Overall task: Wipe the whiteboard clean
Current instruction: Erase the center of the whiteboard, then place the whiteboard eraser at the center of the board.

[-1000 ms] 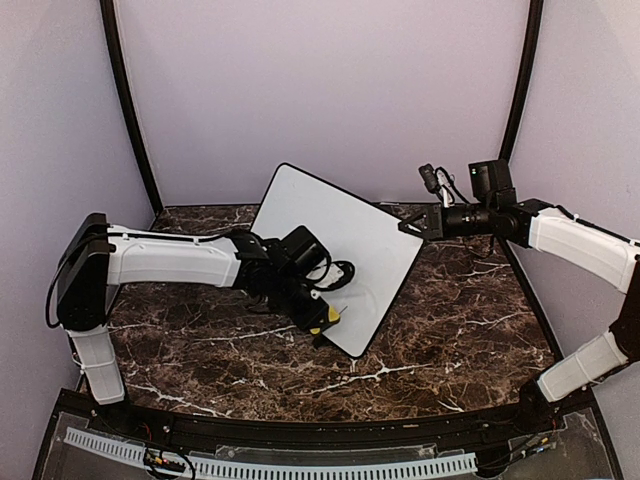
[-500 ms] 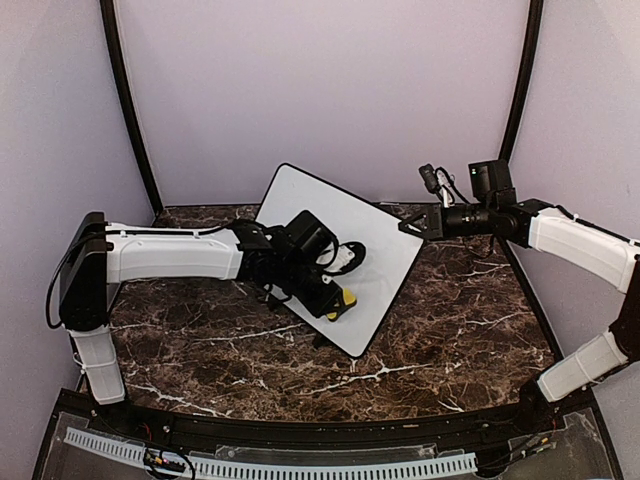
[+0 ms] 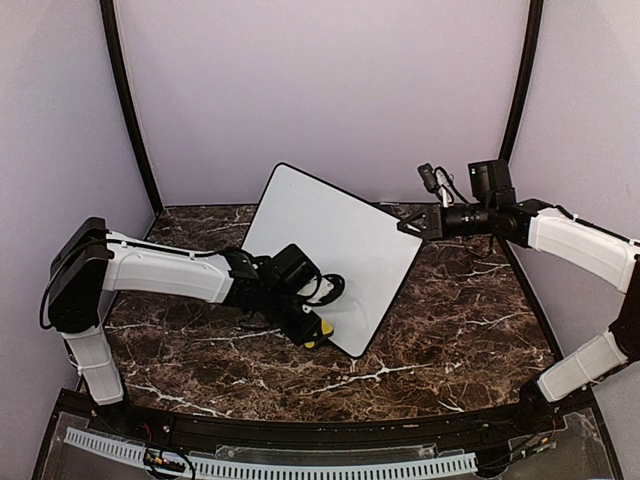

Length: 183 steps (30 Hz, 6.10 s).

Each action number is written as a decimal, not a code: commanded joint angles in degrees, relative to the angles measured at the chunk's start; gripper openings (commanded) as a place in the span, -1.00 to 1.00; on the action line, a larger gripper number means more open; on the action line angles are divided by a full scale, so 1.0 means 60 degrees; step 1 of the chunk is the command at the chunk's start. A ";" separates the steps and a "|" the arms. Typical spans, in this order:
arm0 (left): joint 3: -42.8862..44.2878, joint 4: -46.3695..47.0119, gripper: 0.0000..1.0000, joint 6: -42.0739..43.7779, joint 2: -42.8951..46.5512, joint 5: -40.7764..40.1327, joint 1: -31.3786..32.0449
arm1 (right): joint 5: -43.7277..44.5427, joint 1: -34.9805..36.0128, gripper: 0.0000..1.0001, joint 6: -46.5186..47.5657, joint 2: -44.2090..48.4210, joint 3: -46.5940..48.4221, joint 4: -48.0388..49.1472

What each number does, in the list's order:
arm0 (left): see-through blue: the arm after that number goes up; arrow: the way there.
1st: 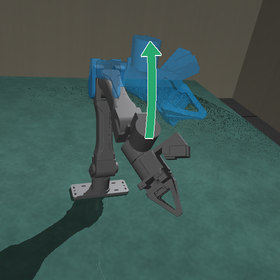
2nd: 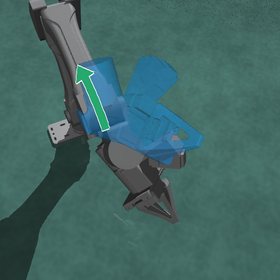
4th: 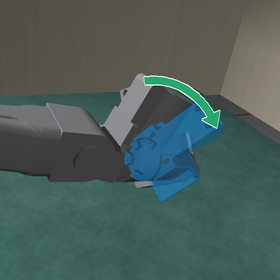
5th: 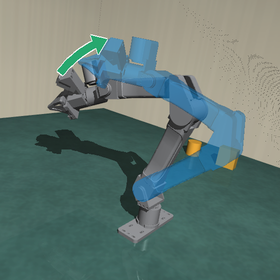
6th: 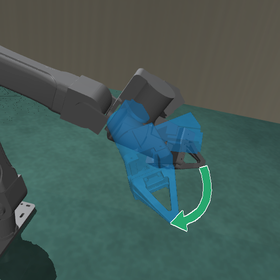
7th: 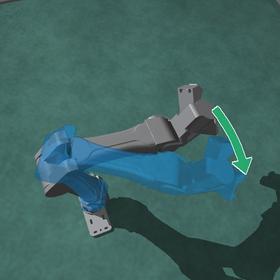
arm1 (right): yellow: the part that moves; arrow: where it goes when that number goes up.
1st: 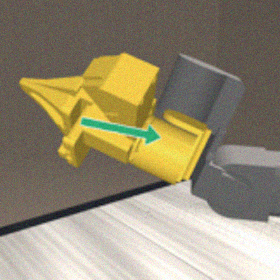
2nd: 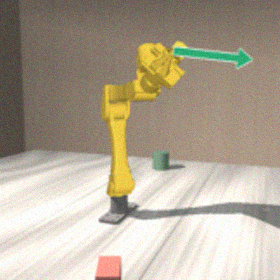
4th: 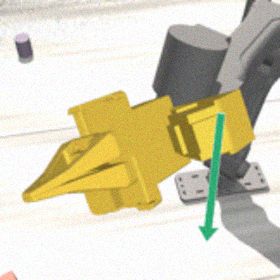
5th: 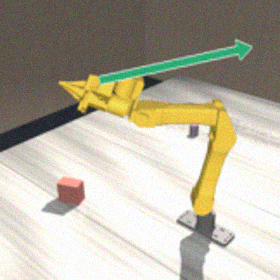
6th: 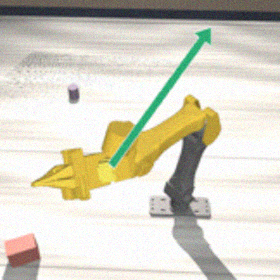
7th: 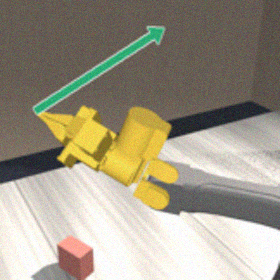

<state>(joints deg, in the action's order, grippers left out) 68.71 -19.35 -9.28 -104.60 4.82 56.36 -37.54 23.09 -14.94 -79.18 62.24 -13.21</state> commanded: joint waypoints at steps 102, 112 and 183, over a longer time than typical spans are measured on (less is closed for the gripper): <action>-0.0534 -0.0643 -1.00 -0.0768 0.2068 -0.2829 -0.1528 | -0.0277 0.0355 -1.00 0.0763 0.0042 0.0038 -0.0287; -0.1211 -0.0690 -1.00 -0.0896 0.2516 -0.2841 -0.1802 | -0.0219 0.0355 -0.88 0.0717 0.0022 0.0145 -0.0350; -0.2662 0.0100 0.51 -0.3378 0.0593 -0.0049 -0.6410 | 0.1554 -0.0655 0.85 0.0010 0.1552 -0.0510 0.0017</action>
<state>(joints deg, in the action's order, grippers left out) 54.83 -15.59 -27.77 -98.32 5.43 18.52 -28.40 19.62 -14.26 -70.87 59.66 -15.79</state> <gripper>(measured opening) 0.735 0.925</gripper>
